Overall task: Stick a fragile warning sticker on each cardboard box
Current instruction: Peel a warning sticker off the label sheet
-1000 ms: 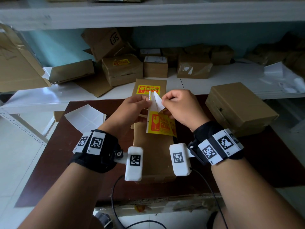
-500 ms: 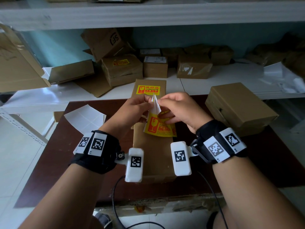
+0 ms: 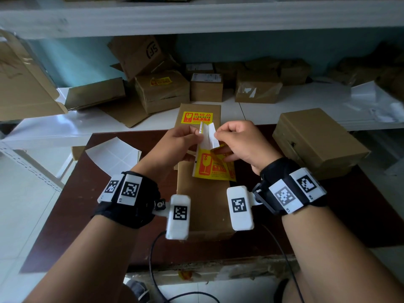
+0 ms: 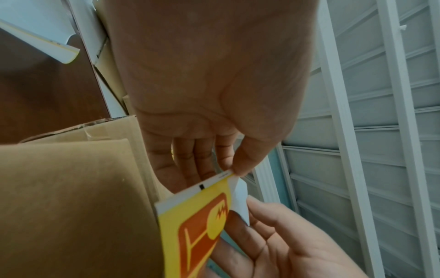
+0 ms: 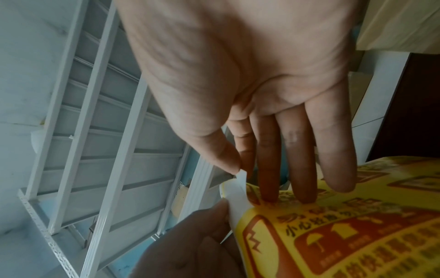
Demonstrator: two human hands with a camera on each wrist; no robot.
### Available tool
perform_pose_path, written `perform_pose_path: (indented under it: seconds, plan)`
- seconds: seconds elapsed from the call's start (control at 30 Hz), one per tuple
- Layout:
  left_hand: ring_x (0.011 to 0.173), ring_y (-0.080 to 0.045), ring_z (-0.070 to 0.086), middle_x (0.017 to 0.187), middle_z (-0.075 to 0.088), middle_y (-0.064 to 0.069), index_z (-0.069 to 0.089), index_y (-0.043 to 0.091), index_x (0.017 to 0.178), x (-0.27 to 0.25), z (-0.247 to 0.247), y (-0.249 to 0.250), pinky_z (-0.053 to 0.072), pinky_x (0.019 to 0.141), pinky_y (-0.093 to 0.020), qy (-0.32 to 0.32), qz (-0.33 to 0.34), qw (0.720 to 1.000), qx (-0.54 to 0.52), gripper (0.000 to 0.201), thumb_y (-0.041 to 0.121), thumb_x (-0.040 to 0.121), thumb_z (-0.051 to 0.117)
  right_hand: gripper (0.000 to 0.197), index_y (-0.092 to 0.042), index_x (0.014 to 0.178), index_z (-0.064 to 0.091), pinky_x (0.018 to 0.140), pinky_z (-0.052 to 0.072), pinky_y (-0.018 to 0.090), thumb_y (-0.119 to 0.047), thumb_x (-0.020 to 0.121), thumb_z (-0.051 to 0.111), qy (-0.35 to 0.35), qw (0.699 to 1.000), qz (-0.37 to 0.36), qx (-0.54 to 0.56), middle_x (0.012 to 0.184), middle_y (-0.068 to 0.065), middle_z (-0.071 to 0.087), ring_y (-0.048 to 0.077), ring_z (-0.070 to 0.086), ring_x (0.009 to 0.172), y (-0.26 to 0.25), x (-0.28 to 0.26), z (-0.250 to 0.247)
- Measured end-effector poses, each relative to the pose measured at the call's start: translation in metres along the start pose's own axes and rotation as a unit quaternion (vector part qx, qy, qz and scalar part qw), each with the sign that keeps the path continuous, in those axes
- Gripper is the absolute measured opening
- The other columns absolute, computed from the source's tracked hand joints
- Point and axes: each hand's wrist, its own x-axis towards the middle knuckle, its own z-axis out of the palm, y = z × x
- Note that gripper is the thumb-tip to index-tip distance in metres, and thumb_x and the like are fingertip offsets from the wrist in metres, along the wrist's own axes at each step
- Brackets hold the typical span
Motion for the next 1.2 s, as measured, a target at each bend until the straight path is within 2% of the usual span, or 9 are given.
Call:
perform_pose_path:
  seconds: [0.13, 0.3, 0.6, 0.7, 0.83, 0.9, 1.0, 1.13, 1.2]
  plan:
    - [0.069, -0.018, 0.064, 0.079, 0.066, -0.004, 0.057, 0.017, 0.086, 0.0013, -0.0013, -0.0009, 0.048, 0.069, -0.033, 0.004, -0.012, 1.0, -0.005, 0.015, 0.016, 0.1, 0.053, 0.012, -0.011, 0.088, 0.07, 0.074, 0.062, 0.05, -0.018, 0.093, 0.061, 0.006, 1.0, 0.002, 0.004, 0.091, 0.007, 0.069, 0.027, 0.074, 0.086, 0.0012, 0.0014, -0.001]
    - [0.069, -0.018, 0.065, 0.081, 0.066, -0.005, 0.057, 0.015, 0.091, 0.0008, -0.0013, 0.0, 0.048, 0.066, -0.03, 0.018, -0.022, 0.999, -0.014, 0.011, 0.015, 0.1, 0.052, 0.013, -0.015, 0.084, 0.068, 0.075, 0.062, 0.051, -0.018, 0.093, 0.06, 0.01, 1.0, 0.007, 0.015, 0.088, 0.005, 0.068, 0.026, 0.075, 0.082, 0.0032, 0.0025, -0.0022]
    - [0.074, -0.02, 0.067, 0.087, 0.068, -0.007, 0.059, 0.016, 0.09, 0.0029, -0.0032, -0.0017, 0.05, 0.068, -0.032, 0.022, -0.037, 0.999, -0.017, 0.013, 0.018, 0.101, 0.052, 0.012, -0.015, 0.089, 0.068, 0.073, 0.062, 0.043, -0.018, 0.095, 0.058, 0.004, 0.999, 0.015, 0.03, 0.095, 0.009, 0.071, 0.026, 0.075, 0.08, 0.0051, 0.0035, -0.0031]
    - [0.079, -0.025, 0.068, 0.09, 0.068, -0.007, 0.058, 0.017, 0.09, 0.0026, -0.0027, -0.0024, 0.055, 0.077, -0.039, 0.027, -0.043, 0.998, -0.02, 0.014, 0.018, 0.101, 0.051, 0.013, -0.012, 0.094, 0.068, 0.071, 0.062, 0.04, -0.018, 0.096, 0.057, 0.006, 0.999, 0.019, 0.034, 0.095, 0.007, 0.07, 0.027, 0.075, 0.08, 0.0063, 0.0043, -0.0033]
    - [0.087, -0.03, 0.071, 0.096, 0.072, -0.009, 0.062, 0.017, 0.098, 0.001, -0.0015, -0.0028, 0.055, 0.085, -0.044, 0.032, -0.052, 0.998, -0.02, 0.016, 0.027, 0.102, 0.05, 0.012, -0.014, 0.088, 0.066, 0.069, 0.061, 0.038, -0.018, 0.096, 0.058, 0.003, 0.999, 0.022, 0.046, 0.089, 0.004, 0.068, 0.027, 0.075, 0.079, 0.007, 0.0056, -0.0022]
    - [0.092, -0.031, 0.073, 0.102, 0.074, -0.01, 0.066, 0.017, 0.11, 0.0003, -0.0016, -0.0017, 0.054, 0.085, -0.043, 0.025, -0.062, 0.998, -0.017, 0.029, 0.039, 0.101, 0.05, 0.012, -0.015, 0.087, 0.067, 0.069, 0.06, 0.038, -0.018, 0.095, 0.06, 0.0, 0.999, 0.016, 0.045, 0.085, 0.003, 0.068, 0.024, 0.075, 0.078, 0.007, 0.0055, -0.0017]
    - [0.09, -0.025, 0.074, 0.104, 0.074, -0.012, 0.067, 0.014, 0.115, -0.0003, -0.0005, -0.0006, 0.056, 0.08, -0.038, 0.023, -0.065, 0.998, 0.014, 0.041, 0.048, 0.098, 0.054, 0.01, -0.015, 0.089, 0.069, 0.07, 0.061, 0.038, -0.02, 0.094, 0.063, -0.004, 0.999, 0.007, 0.043, 0.086, 0.002, 0.07, 0.023, 0.075, 0.082, 0.0077, 0.0049, -0.0009]
    - [0.076, -0.016, 0.072, 0.108, 0.072, -0.019, 0.062, 0.0, 0.117, -0.0008, 0.0002, -0.0026, 0.055, 0.058, -0.023, 0.038, -0.049, 0.997, 0.056, 0.037, 0.031, 0.098, 0.059, 0.008, -0.016, 0.09, 0.069, 0.068, 0.062, 0.037, -0.02, 0.094, 0.063, -0.004, 0.999, 0.01, 0.038, 0.089, 0.002, 0.069, 0.023, 0.074, 0.085, 0.0087, 0.0068, 0.0014]
    - [0.071, -0.014, 0.072, 0.104, 0.073, -0.02, 0.062, -0.002, 0.117, -0.0014, -0.0008, -0.0027, 0.053, 0.053, -0.02, 0.04, -0.047, 0.997, 0.051, 0.033, 0.026, 0.099, 0.059, 0.009, -0.017, 0.089, 0.069, 0.068, 0.062, 0.037, -0.02, 0.094, 0.063, -0.006, 0.999, 0.01, 0.04, 0.091, 0.002, 0.07, 0.023, 0.074, 0.086, 0.0085, 0.0074, 0.0018]
